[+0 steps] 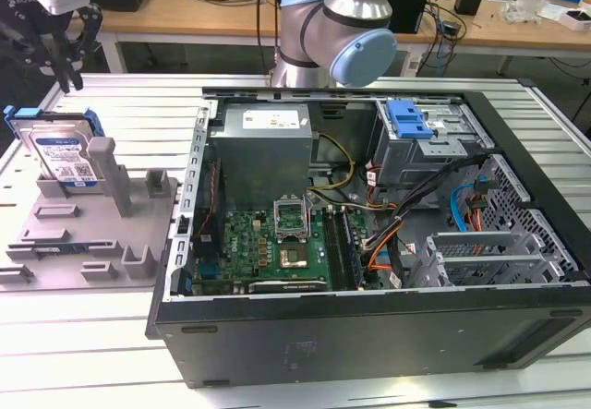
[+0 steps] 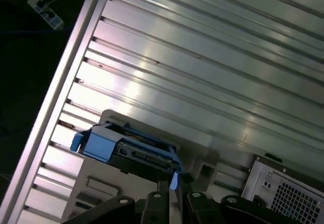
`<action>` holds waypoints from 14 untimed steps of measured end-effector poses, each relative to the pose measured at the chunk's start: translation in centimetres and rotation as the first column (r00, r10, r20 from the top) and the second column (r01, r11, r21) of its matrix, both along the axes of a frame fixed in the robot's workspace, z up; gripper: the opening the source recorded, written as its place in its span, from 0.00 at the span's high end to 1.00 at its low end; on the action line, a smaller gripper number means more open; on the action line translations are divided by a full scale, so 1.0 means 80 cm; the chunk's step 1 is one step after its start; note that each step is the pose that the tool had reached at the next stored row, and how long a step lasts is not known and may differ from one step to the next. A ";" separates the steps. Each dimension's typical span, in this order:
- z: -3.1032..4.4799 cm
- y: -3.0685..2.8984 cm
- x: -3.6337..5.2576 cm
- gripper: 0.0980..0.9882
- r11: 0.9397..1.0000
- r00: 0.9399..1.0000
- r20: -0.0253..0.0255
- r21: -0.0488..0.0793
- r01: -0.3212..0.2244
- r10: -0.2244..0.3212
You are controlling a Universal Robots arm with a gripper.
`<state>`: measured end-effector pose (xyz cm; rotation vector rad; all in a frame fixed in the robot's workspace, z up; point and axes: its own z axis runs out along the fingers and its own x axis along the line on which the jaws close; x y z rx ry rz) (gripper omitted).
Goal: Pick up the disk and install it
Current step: 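Pick up the disk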
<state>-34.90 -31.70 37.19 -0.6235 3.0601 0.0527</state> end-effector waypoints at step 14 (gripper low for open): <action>-0.0028 0.0008 0.000 0.50 0.930 0.930 -0.001 -0.003 -0.368 0.368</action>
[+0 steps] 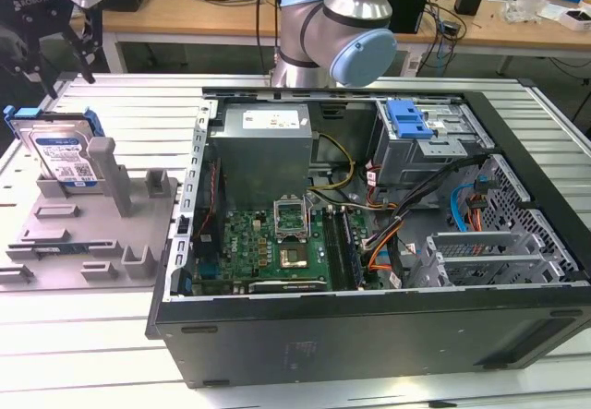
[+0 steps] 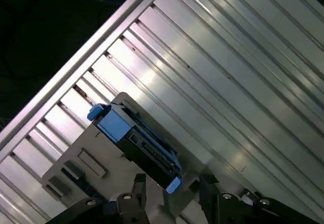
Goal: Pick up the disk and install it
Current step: 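Pick up the disk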
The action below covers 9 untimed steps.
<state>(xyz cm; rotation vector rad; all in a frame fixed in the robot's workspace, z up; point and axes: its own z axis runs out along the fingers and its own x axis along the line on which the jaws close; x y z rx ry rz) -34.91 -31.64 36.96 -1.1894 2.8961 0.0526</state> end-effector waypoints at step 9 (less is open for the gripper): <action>-0.0016 -0.0001 0.000 0.50 0.970 0.970 0.000 -0.002 -0.242 0.242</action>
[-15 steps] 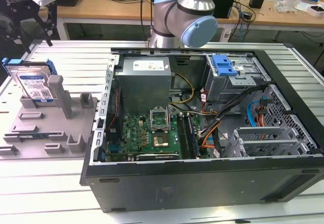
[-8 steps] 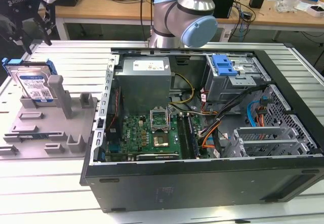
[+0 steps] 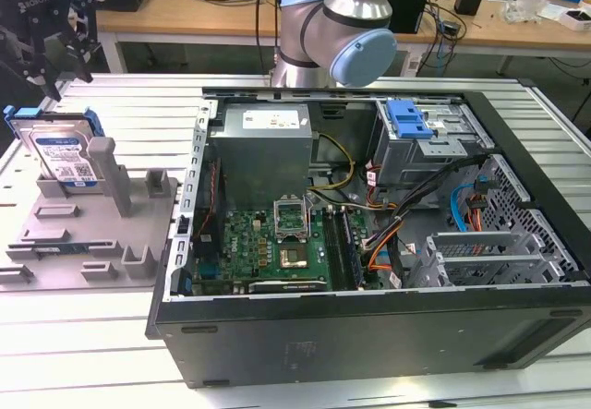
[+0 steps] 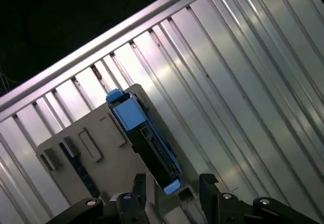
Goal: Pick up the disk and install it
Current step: 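Pick up the disk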
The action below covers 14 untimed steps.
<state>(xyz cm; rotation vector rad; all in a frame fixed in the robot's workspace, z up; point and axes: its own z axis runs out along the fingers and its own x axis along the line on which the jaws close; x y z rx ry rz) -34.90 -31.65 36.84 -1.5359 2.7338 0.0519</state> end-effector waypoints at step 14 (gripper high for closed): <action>-0.0033 0.0000 0.000 0.50 0.939 0.939 0.000 -0.002 -0.344 0.344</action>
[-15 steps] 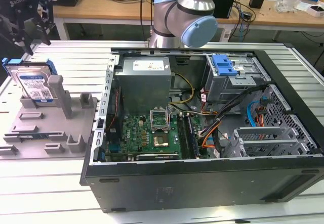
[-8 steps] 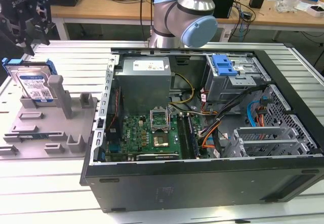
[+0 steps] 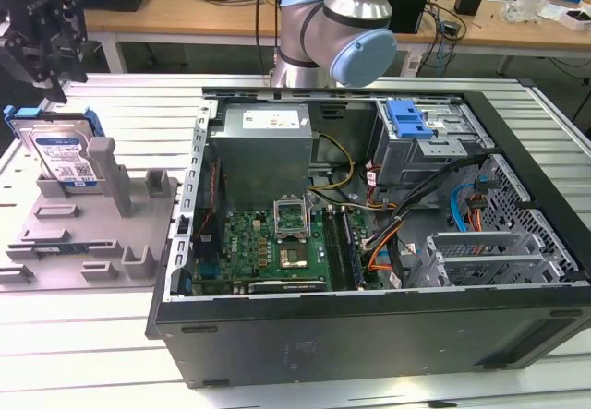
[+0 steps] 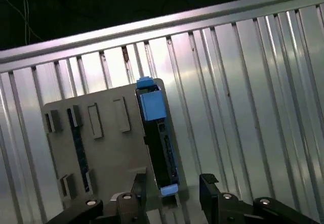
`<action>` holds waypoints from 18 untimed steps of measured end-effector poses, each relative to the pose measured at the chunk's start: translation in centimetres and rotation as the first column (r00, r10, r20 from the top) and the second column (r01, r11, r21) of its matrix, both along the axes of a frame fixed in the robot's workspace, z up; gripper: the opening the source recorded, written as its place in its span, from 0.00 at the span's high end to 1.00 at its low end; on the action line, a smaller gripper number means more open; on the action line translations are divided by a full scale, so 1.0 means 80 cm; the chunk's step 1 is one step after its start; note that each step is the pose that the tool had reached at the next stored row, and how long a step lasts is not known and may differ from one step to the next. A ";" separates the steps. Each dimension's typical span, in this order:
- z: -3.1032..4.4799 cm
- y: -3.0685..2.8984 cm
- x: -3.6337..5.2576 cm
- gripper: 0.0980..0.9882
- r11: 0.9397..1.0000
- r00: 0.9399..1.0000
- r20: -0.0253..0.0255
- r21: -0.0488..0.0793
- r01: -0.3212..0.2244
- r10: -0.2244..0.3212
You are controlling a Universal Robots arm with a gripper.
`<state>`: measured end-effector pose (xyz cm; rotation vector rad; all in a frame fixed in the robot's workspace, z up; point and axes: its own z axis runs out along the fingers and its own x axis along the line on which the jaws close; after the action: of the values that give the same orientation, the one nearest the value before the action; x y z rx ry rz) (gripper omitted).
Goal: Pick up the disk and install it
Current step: 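Pick up the disk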
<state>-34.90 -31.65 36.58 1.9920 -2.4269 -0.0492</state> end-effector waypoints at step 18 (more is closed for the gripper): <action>-0.0045 0.0078 -0.023 0.50 0.988 0.987 0.018 -0.014 -0.157 0.157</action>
<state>-36.71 -31.02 36.21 2.1801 -2.2660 -0.0139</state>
